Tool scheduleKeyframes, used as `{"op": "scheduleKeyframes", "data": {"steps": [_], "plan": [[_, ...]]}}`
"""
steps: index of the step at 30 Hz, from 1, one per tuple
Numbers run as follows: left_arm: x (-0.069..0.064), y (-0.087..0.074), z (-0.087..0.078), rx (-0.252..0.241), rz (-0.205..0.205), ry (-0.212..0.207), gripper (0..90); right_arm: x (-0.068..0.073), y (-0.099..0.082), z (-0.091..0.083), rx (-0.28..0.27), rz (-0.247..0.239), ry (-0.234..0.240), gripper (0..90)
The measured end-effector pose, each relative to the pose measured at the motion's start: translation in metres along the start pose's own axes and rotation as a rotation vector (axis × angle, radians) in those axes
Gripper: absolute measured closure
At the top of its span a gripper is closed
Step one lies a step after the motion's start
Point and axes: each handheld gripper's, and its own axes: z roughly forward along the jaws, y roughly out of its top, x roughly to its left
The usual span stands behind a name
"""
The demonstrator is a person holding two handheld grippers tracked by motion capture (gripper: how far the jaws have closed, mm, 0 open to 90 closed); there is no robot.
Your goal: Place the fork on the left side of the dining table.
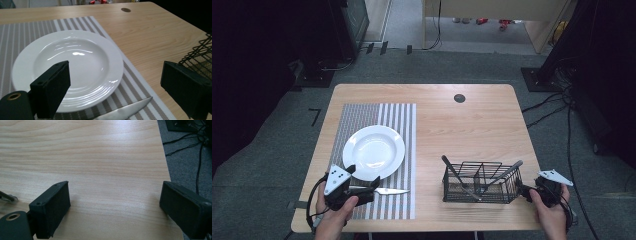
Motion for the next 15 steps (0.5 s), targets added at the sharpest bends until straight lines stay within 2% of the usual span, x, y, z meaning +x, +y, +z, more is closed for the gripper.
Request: {"op": "scheduleKeyframes", "data": {"steps": [9, 15], "plan": [[-0.036, 0.014, 0.014, -0.011, 0.033, -0.088, 9.5, 0.000, 0.000, 0.000, 0.001, -0.003, 0.002, 9.0], [-0.053, 0.020, 0.021, -0.016, 0.047, -0.128, 9.5, 0.000, 0.000, 0.000, 0.001, -0.007, 0.004, 8.7]]}}
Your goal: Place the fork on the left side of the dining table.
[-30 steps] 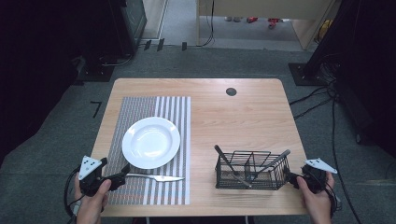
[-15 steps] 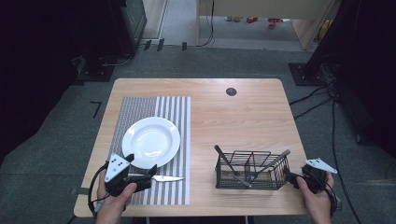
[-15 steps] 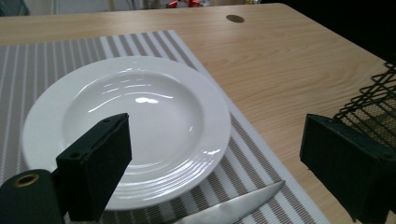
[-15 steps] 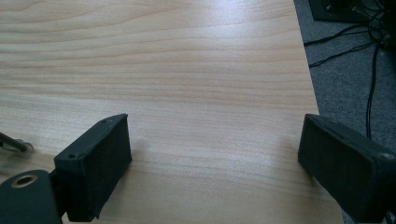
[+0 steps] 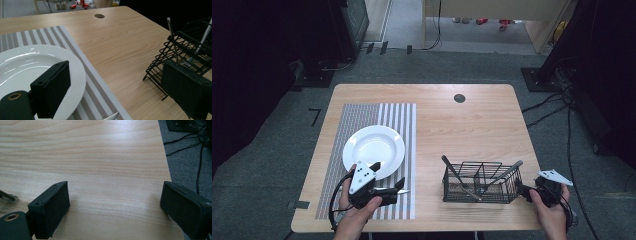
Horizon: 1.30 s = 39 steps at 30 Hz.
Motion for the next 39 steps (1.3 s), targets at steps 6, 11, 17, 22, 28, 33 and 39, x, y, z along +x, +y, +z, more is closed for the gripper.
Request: {"op": "scheduleKeyframes", "data": {"steps": [6, 11, 17, 22, 28, 33, 39], "plan": [[-0.015, 0.005, 0.007, -0.006, 0.013, -0.036, 9.5, 0.000, 0.000, 0.000, 0.001, -0.001, 0.001, 8.6], [-0.028, 0.009, 0.012, -0.011, 0.027, -0.072, 9.5, 0.000, 0.000, 0.000, 0.001, -0.001, 0.001, 8.5], [-0.042, 0.010, 0.019, -0.003, 0.042, -0.109, 9.5, 0.000, 0.000, 0.000, 0.002, 0.000, 0.002, 8.4], [-0.051, 0.011, 0.024, 0.003, 0.053, -0.131, 9.5, 0.000, 0.000, 0.000, 0.002, -0.003, 0.004, 8.4], [-0.064, 0.014, 0.027, -0.005, 0.064, -0.161, 9.5, 0.000, 0.000, 0.000, 0.003, -0.003, 0.005, 8.3], [-0.074, 0.015, 0.031, -0.005, 0.078, -0.176, 9.5, 0.000, 0.000, 0.000, 0.003, -0.002, 0.005, 8.3], [-0.084, 0.015, 0.034, 0.004, 0.093, -0.197, 9.5, 0.001, 0.000, 0.000, 0.003, -0.004, 0.007, 8.3]]}}
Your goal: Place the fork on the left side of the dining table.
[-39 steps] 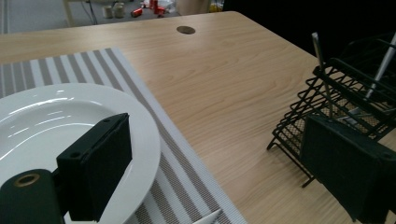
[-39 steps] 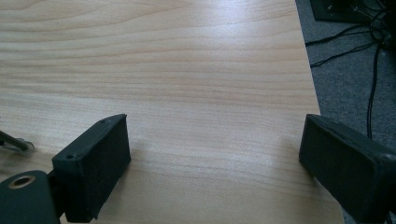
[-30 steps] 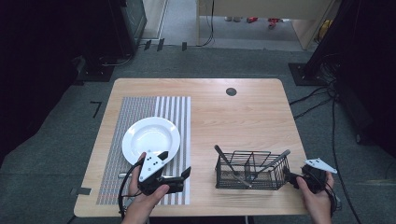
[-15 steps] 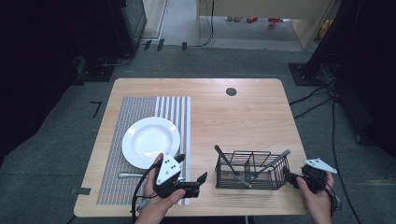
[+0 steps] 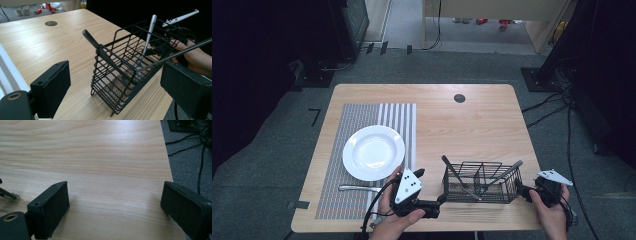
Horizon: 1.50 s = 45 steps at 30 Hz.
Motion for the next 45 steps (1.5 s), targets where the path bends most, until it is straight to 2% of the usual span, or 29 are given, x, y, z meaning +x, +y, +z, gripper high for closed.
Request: {"op": "scheduleKeyframes", "data": {"steps": [10, 14, 18, 22, 24, 26, 28, 31, 37, 42, 45], "plan": [[-0.017, 0.001, 0.011, 0.003, 0.037, -0.034, 9.5, 0.000, 0.000, 0.000, 0.000, -0.002, 0.002, 8.2], [-0.024, 0.000, 0.015, -0.004, 0.049, -0.021, 14.0, 0.000, 0.000, 0.000, 0.000, -0.002, 0.003, 8.2], [-0.029, -0.001, 0.021, -0.012, 0.065, -0.043, 14.2, 0.000, 0.000, 0.000, 0.000, -0.004, 0.005, 8.2], [-0.039, -0.004, 0.029, -0.002, 0.104, -0.068, 15.1, 0.000, 0.000, 0.000, 0.000, -0.005, 0.006, 8.2], [-0.040, -0.005, 0.030, -0.002, 0.109, -0.066, 15.9, 0.000, 0.000, 0.000, 0.000, -0.007, 0.007, 8.1], [-0.044, -0.005, 0.032, -0.019, 0.136, -0.015, 18.0, 0.000, 0.000, 0.000, 0.000, -0.006, 0.008, 8.1], [-0.043, -0.005, 0.032, -0.045, 0.141, 0.023, 29.3, 0.000, 0.000, 0.000, 0.000, -0.006, 0.008, 8.1], [-0.041, -0.003, 0.030, -0.053, 0.126, 0.010, 31.7, 0.000, 0.000, 0.000, 0.000, -0.008, 0.009, 8.0], [-0.050, -0.004, 0.033, -0.052, 0.164, -0.009, 32.5, 0.000, 0.000, 0.000, 0.001, -0.009, 0.010, 7.9], [-0.054, -0.003, 0.039, -0.059, 0.175, -0.022, 40.7, 0.000, 0.000, 0.000, 0.001, -0.009, 0.010, 7.9], [-0.055, -0.002, 0.040, -0.059, 0.177, -0.035, 41.8, 0.000, 0.000, 0.000, 0.001, -0.009, 0.010, 7.9]]}}
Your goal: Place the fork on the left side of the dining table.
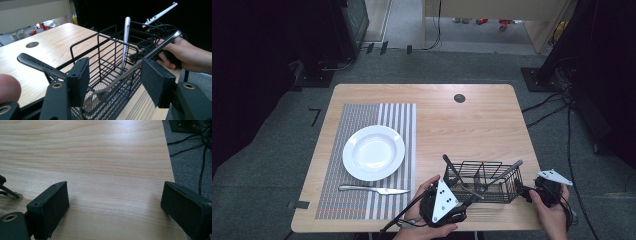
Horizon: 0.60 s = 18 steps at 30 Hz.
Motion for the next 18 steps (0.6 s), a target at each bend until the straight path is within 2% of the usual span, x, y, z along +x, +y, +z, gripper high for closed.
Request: {"op": "scheduleKeyframes", "data": {"steps": [4, 9, 12, 15, 18], "plan": [[0.001, -0.001, -0.003, 0.008, 0.000, -0.024, 40.7, 0.000, 0.000, 0.000, 0.000, 0.000, 0.000, 7.9], [0.002, -0.003, -0.006, 0.014, 0.015, -0.022, 41.0, 0.000, 0.000, 0.000, 0.000, 0.000, 0.000, 7.9], [-0.001, -0.003, -0.002, 0.017, 0.016, -0.035, 42.0, 0.000, 0.000, 0.000, 0.000, 0.000, 0.000, 7.9], [-0.007, -0.003, 0.004, 0.033, 0.036, -0.058, 42.4, 0.000, 0.000, 0.000, 0.000, 0.000, 0.000, 7.9], [-0.008, -0.002, 0.007, 0.034, 0.043, -0.061, 43.2, 0.000, 0.000, 0.000, 0.000, -0.001, 0.000, 7.9]]}}
